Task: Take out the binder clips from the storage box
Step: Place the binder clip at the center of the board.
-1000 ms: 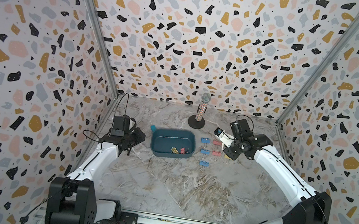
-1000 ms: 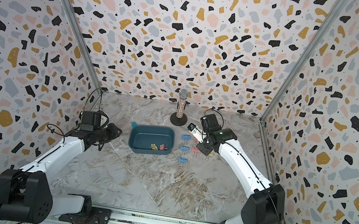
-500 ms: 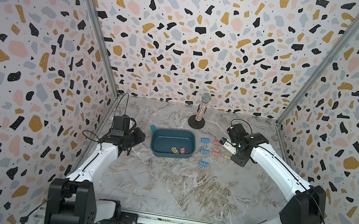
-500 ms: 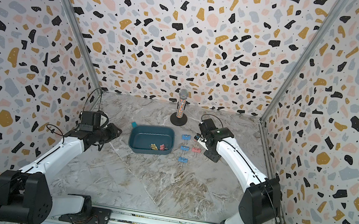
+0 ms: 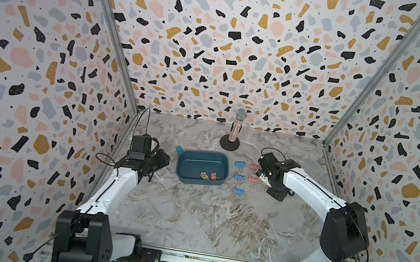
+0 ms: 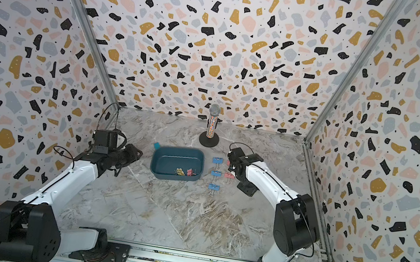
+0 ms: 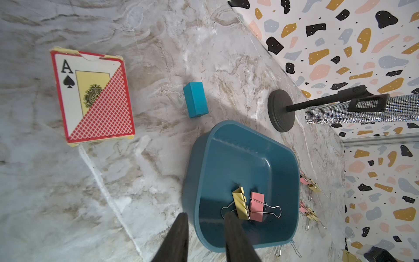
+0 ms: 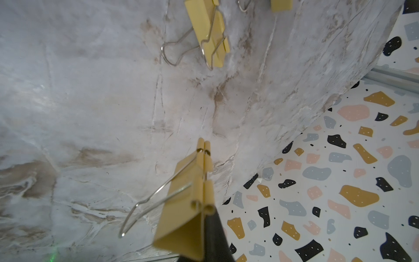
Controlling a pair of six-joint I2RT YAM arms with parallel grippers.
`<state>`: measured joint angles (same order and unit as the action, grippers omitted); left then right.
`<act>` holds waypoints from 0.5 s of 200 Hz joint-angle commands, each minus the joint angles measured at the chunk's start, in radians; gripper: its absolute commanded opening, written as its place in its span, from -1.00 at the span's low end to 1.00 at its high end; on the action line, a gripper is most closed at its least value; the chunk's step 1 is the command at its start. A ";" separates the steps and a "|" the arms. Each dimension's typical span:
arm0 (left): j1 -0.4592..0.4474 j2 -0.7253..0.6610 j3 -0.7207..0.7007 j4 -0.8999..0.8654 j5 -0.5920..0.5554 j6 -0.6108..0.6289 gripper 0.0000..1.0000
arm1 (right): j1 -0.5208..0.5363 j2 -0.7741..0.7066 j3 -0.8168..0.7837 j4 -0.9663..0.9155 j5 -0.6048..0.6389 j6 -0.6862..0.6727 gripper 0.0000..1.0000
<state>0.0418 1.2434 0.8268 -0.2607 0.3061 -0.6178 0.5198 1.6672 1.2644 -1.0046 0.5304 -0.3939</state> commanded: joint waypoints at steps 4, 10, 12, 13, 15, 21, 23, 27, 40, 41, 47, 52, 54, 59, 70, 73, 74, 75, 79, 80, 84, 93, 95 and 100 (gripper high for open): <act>-0.006 -0.012 -0.003 0.017 0.006 0.008 -0.38 | 0.018 0.011 -0.005 0.022 0.021 0.049 -1.00; -0.006 -0.012 -0.002 0.018 0.007 0.007 -0.38 | 0.020 0.020 -0.004 0.023 0.022 0.053 -1.00; -0.006 -0.012 -0.002 0.018 0.007 0.007 -0.38 | 0.020 0.023 -0.004 0.022 0.021 0.054 -1.00; -0.006 -0.012 -0.002 0.018 0.007 0.007 -0.38 | 0.020 0.025 -0.004 0.022 0.021 0.054 -1.00; -0.006 -0.012 -0.003 0.018 0.007 0.008 -0.38 | 0.021 0.026 -0.005 0.023 0.022 0.056 -1.00; -0.006 -0.012 -0.003 0.017 0.008 0.007 -0.38 | 0.022 0.034 -0.005 0.026 0.024 0.060 -1.00; -0.006 -0.012 -0.003 0.018 0.008 0.007 -0.38 | 0.022 0.037 -0.005 0.027 0.025 0.062 -1.00; -0.006 -0.012 -0.002 0.018 0.008 0.007 -0.38 | 0.023 0.041 -0.005 0.028 0.024 0.064 -1.00; -0.007 -0.014 -0.003 0.018 0.008 0.007 -0.38 | 0.025 0.057 -0.005 0.032 0.021 0.070 -1.00; -0.007 -0.014 -0.003 0.018 0.008 0.007 -0.38 | 0.025 0.057 -0.005 0.033 0.021 0.071 -1.00; -0.007 -0.015 -0.004 0.018 0.008 0.008 -0.38 | 0.025 0.063 -0.009 0.036 0.022 0.072 -1.00; -0.007 -0.017 -0.003 0.017 0.008 0.009 -0.38 | 0.026 0.065 -0.011 0.040 0.022 0.073 -1.00; -0.007 -0.016 -0.004 0.018 0.008 0.008 -0.38 | 0.026 0.068 -0.012 0.041 0.023 0.073 -1.00; -0.007 -0.017 -0.004 0.018 0.008 0.009 -0.38 | 0.026 0.069 -0.015 0.044 0.023 0.075 -1.00; -0.006 -0.016 -0.003 0.018 0.008 0.008 -0.38 | 0.026 0.074 -0.020 0.052 0.019 0.075 -1.00; -0.006 -0.017 -0.003 0.018 0.008 0.008 -0.38 | 0.027 0.075 -0.022 0.052 0.019 0.075 -1.00; -0.006 -0.016 -0.003 0.018 0.008 0.008 -0.38 | 0.028 0.076 -0.022 0.052 0.019 0.076 -1.00; -0.006 -0.016 -0.004 0.017 0.008 0.008 -0.38 | 0.027 0.076 -0.022 0.052 0.019 0.076 -1.00; -0.006 -0.016 -0.003 0.017 0.008 0.007 -0.38 | 0.026 0.077 -0.024 0.056 0.020 0.076 -1.00; -0.006 -0.017 -0.003 0.018 0.008 0.008 -0.38 | 0.026 0.078 -0.025 0.056 0.020 0.077 -1.00; -0.006 -0.016 -0.002 0.018 0.008 0.009 -0.38 | 0.028 0.078 -0.028 0.059 0.020 0.078 -1.00; -0.006 -0.016 -0.004 0.018 0.008 0.008 -0.38 | 0.029 0.081 -0.031 0.065 0.022 0.079 -1.00; -0.006 -0.016 -0.005 0.017 0.008 0.009 -0.38 | 0.029 0.082 -0.033 0.064 0.022 0.079 -1.00; -0.007 -0.017 -0.004 0.017 0.008 0.009 -0.38 | 0.029 0.084 -0.034 0.067 0.022 0.081 -1.00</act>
<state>0.0380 1.2434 0.8265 -0.2607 0.3065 -0.6178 0.5438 1.7542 1.2411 -0.9409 0.5392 -0.3367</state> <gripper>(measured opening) 0.309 0.045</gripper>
